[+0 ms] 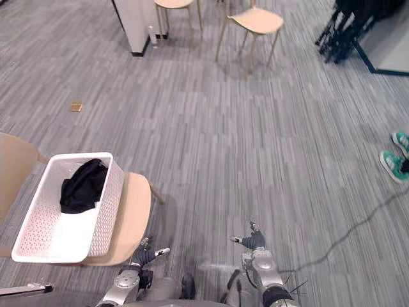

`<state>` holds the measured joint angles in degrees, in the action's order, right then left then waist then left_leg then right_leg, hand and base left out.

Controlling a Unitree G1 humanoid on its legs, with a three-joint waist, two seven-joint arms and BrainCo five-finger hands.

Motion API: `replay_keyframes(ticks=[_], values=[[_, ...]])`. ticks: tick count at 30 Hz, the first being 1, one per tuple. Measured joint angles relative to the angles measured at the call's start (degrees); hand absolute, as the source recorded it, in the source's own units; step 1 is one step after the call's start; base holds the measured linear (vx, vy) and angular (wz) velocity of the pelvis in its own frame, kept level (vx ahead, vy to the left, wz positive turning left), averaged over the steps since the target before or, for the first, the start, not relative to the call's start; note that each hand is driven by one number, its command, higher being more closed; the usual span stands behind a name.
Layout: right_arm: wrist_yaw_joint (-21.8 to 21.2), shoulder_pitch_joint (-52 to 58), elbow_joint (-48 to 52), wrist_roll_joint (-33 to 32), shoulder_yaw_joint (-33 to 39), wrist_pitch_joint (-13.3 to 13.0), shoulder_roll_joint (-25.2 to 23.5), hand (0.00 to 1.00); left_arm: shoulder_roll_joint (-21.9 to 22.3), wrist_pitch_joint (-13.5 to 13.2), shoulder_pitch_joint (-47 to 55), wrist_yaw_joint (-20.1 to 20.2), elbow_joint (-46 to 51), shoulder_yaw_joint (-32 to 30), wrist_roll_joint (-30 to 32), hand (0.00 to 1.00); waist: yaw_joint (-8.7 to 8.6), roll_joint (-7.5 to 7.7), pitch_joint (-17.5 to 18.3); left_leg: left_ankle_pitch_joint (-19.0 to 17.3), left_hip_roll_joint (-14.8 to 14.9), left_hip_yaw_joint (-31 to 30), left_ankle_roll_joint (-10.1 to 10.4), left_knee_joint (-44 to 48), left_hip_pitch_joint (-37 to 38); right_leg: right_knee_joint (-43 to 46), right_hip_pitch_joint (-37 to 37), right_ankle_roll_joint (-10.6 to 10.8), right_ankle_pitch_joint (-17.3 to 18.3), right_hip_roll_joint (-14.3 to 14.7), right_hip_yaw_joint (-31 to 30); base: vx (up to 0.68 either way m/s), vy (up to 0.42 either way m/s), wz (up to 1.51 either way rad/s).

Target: Pick up the laundry basket with both hands and put the clothes into the washing machine.

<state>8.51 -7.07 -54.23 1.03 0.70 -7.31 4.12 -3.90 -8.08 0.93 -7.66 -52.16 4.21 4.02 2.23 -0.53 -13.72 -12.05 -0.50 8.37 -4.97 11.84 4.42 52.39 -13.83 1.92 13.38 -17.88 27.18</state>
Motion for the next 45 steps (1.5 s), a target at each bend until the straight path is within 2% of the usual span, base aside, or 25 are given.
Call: replay_keyframes(ticks=[1, 4, 5, 6, 7, 8, 10, 12, 13, 15, 17, 18, 20, 22, 24, 25, 26, 28, 31, 33, 34, 35, 38, 42, 45], values=[[0.0, -0.2, 0.0, 0.0, 0.0, 0.0, 0.0, 0.00, -0.1, 0.0, -0.1, 0.0, 0.0, 0.0, 0.0, 0.00, 0.02, -0.07, 0.0, 0.0, 0.2, -0.9, 0.0, -0.2, 0.6, -2.3, -0.7, 0.1, 0.3, 0.4, 0.1, 0.39, -0.024, 0.64], [0.0, -0.2, 0.1, -0.5, 0.1, -0.1, 1.0, 0.00, 0.0, 0.1, -2.5, -0.1, 0.0, 0.1, 0.0, 0.00, -0.18, -1.72, -0.9, -0.2, 3.1, -10.0, 0.5, 0.8, 1.2, -25.0, -2.7, 2.5, -1.2, 9.4, -9.2, 0.43, -0.168, 1.07], [0.2, 0.6, 0.2, -0.7, 0.7, 0.0, 1.1, 0.00, 0.4, 0.1, -3.1, -0.1, 0.0, 0.2, 0.0, 0.00, -0.45, -1.57, -0.9, -1.0, 3.3, -13.8, 3.2, 2.6, 0.6, -37.0, -1.2, 3.1, -7.3, 12.3, -16.1, 0.46, -0.293, 1.65], [0.3, 1.8, 0.2, -1.2, 1.3, 0.0, 0.8, 0.00, 0.3, 0.0, -3.4, -0.1, 0.6, 0.1, -0.7, 0.00, -0.22, 0.19, -0.3, -3.3, 2.0, -17.9, 6.8, 5.3, -0.5, -45.0, 0.2, 2.6, -17.9, 12.2, -21.1, 0.32, -0.207, 1.83], [0.3, 2.7, 0.2, -1.5, 1.3, 0.0, 0.4, 0.00, 0.1, -0.1, -3.3, -0.2, 1.2, 0.0, -1.2, 0.00, -0.31, 1.81, 0.3, -4.8, 0.7, -19.9, 8.9, 6.4, -0.7, -45.1, 0.7, 1.8, -23.0, 10.2, -21.3, 0.39, -0.363, 1.85], [0.2, 2.9, 0.1, -1.8, 1.7, 0.1, 1.7, 0.00, 2.5, -0.1, -3.4, -0.4, 1.2, -0.7, -1.9, 0.00, 0.12, -1.10, 0.7, -6.7, 2.0, -23.7, 10.0, 8.7, -2.1, -42.7, 1.6, 3.7, -17.6, 10.3, -16.8, 0.30, -0.278, 1.47], [0.3, 3.2, 1.5, -2.2, 2.8, -0.1, 3.1, 0.00, 4.7, -0.1, -2.7, -0.1, 1.0, -0.5, -2.0, 0.00, 0.25, -2.76, 1.7, -5.0, 3.1, -27.3, 12.7, 8.8, -4.3, -42.5, 3.3, 2.3, -15.1, 9.6, -10.4, 0.38, -0.264, 1.76], [0.3, 3.2, 2.0, -2.2, 4.2, -0.2, 3.2, 0.00, 4.8, 0.1, -1.6, 0.1, 0.9, 0.1, -2.2, 0.00, 0.16, -3.05, 1.8, -3.6, 4.0, -28.1, 15.2, 10.0, -4.8, -42.6, 7.1, 2.0, -13.2, 9.2, -5.1, 0.28, -0.161, 1.78], [0.8, 3.3, 2.5, -2.2, 5.6, -0.3, 3.2, 0.00, 4.9, 0.1, -1.1, 0.1, 0.9, 0.9, -2.1, 0.00, 0.25, -1.80, 1.5, -3.3, 4.4, -26.1, 16.6, 12.1, -6.7, -43.2, 10.5, 2.0, -12.7, 7.6, -1.1, 0.20, -0.057, 2.08], [1.7, 3.7, 3.0, -2.2, 6.7, -0.5, 3.2, 0.00, 4.1, 0.0, -1.2, 0.1, 1.1, 3.1, -2.1, 0.00, 0.07, -0.14, 1.7, -3.1, 4.9, -14.5, 15.8, 10.1, -10.6, -44.7, 13.7, 2.0, -12.7, 5.0, 3.2, 0.15, -0.006, 2.10], [2.5, 3.7, 4.0, -2.6, 6.7, -1.2, 3.7, 0.00, 3.2, 0.2, -2.1, 0.0, 1.1, 5.6, -1.7, 0.00, -0.09, -1.24, 2.7, 3.8, 8.4, 7.9, 7.0, 5.9, -15.1, -44.9, 16.0, 3.3, -11.9, 3.9, 11.0, 0.10, 0.063, 1.78], [2.7, 3.5, 4.0, -2.7, 6.8, -1.1, 3.8, 0.00, 2.9, 0.3, -2.2, 0.0, 1.1, 5.7, -1.7, 0.00, 0.00, -1.42, 3.1, 3.3, 8.3, 11.1, 6.1, 5.9, -15.1, -45.0, 16.6, 3.8, -11.6, 3.3, 12.3, 0.13, 0.138, 1.21], [2.7, 2.0, 4.2, -2.8, 7.3, -1.2, 1.1, 0.00, 0.6, 0.4, -2.0, -0.1, 1.1, 5.4, -1.7, 0.00, 0.64, 1.21, 3.4, 3.3, 5.8, 11.5, 5.5, 5.5, -15.7, -44.3, 17.6, 4.2, -11.4, 1.4, 15.4, 0.16, 0.194, 0.86], [2.7, 2.0, 4.2, -2.7, 7.5, -1.2, 0.4, 0.00, 0.0, 0.5, -0.8, -0.1, 1.0, 5.2, -1.7, 0.00, 0.58, 1.86, 3.7, 2.7, 4.2, 10.1, 4.5, 5.6, -15.0, -40.2, 18.0, 4.5, -11.3, -1.2, 15.4, 0.17, 0.189, 0.63], [2.7, 2.4, 4.2, -2.4, 7.5, -1.0, 1.0, 0.00, -0.4, 0.4, 0.1, -0.1, 0.9, 5.1, -1.7, 0.00, 0.57, 2.07, 3.7, 1.7, 1.7, 7.9, 2.9, 4.5, -11.9, -26.3, 16.8, 5.6, -12.2, -7.5, 14.5, 0.24, 0.247, 0.73], [2.7, 2.6, 4.2, -2.4, 7.5, -1.0, 1.0, 0.00, -0.3, 0.4, 0.3, -0.1, 0.9, 5.1, -1.8, 0.00, 0.37, 2.24, 3.7, 1.4, 1.2, 7.1, 2.5, 4.2, -11.1, -21.3, 15.5, 4.7, -13.3, -9.5, 13.2, 0.21, 0.162, 0.80], [2.7, 3.1, 4.2, -2.0, 7.2, -0.9, 1.0, 0.00, -0.3, 0.4, 0.2, 0.0, 0.8, 5.1, -1.7, 0.00, 0.08, 2.28, 3.6, 0.9, 0.7, 4.7, 1.6, 4.1, -9.8, -10.3, 10.8, 0.7, -11.4, -11.3, 7.1, 0.19, 0.091, 0.90], [2.6, 3.7, 4.2, -1.5, 6.3, -0.9, 1.3, 0.00, -0.9, 0.4, -0.2, 0.0, 0.9, 4.7, -1.7, 0.00, -0.06, 2.36, 3.7, 0.9, 0.8, 1.3, 1.6, 3.5, -8.7, -3.7, 5.7, 0.9, -4.9, -7.9, -1.8, 0.18, 0.041, 0.96], [2.6, 5.3, 6.4, -0.4, 6.2, -1.0, 1.9, 0.00, -1.1, 0.3, 0.2, -0.1, 0.8, 4.0, -1.8, 0.00, -0.39, 2.26, 3.6, 0.9, 0.4, -4.1, 1.7, 2.3, -6.2, -11.8, 2.1, 4.5, 0.2, 0.8, -13.6, 0.15, -0.056, 0.96], [2.6, 5.1, 7.1, -0.3, 6.4, -1.0, 3.0, 0.00, -1.1, 0.1, 0.3, -0.1, 0.2, 3.9, -1.8, 0.00, -1.40, 2.19, 3.5, 1.1, 0.3, -7.3, 3.2, 2.4, -6.6, -23.5, 1.5, 6.1, 0.0, 4.6, -20.7, 0.11, -0.146, 1.12], [3.1, 5.6, 8.5, 0.4, 6.8, -0.8, 3.1, 0.00, -1.4, 0.0, 0.3, -0.1, -0.2, 3.6, -1.8, 0.00, -1.37, 3.17, 3.4, 0.9, -0.3, -8.8, 4.5, 2.8, -6.8, -30.8, 1.6, 6.8, -4.2, 5.4, -22.8, 0.12, -0.275, 0.91], [3.3, 6.2, 10.4, 1.0, 6.7, -0.6, 3.7, 0.00, -1.7, 0.2, 0.2, -0.1, -0.8, 2.3, -1.8, 0.00, -1.36, 3.17, 3.2, -0.2, 0.1, -10.4, 6.1, 3.7, -6.9, -31.9, 1.5, 6.3, -7.1, 5.4, -22.1, 0.10, -0.241, 0.74], [3.9, 6.8, 20.0, 4.1, 6.4, -0.2, 4.3, 0.00, -0.6, -0.1, 2.2, -0.2, -1.6, 0.2, -1.8, 0.00, -1.29, 1.31, 4.2, 0.2, 4.1, -11.4, 8.3, 1.9, -8.1, -35.2, 1.7, 4.6, -8.2, 9.1, -20.4, 0.07, -0.247, 0.10], [4.0, 9.9, 30.8, 10.3, 6.5, -0.7, 5.8, 0.00, -0.7, -0.2, 2.2, -0.2, -2.2, -0.8, -1.9, 0.00, -1.56, 1.46, 4.3, 2.2, 5.9, -13.0, 10.6, -2.0, -7.2, -39.0, 3.9, 3.2, -9.3, 10.9, -17.6, 0.04, -0.143, 0.21], [3.7, 10.5, 31.5, 13.8, 5.9, -1.1, 6.3, 0.00, -0.9, -0.2, 2.7, -0.1, -2.3, -1.8, -1.7, 0.00, -1.46, 1.65, 4.7, 3.5, 6.0, -14.2, 10.9, -3.2, -7.0, -41.6, 5.8, 2.9, -10.3, 11.0, -15.8, 0.02, -0.036, 0.30]])
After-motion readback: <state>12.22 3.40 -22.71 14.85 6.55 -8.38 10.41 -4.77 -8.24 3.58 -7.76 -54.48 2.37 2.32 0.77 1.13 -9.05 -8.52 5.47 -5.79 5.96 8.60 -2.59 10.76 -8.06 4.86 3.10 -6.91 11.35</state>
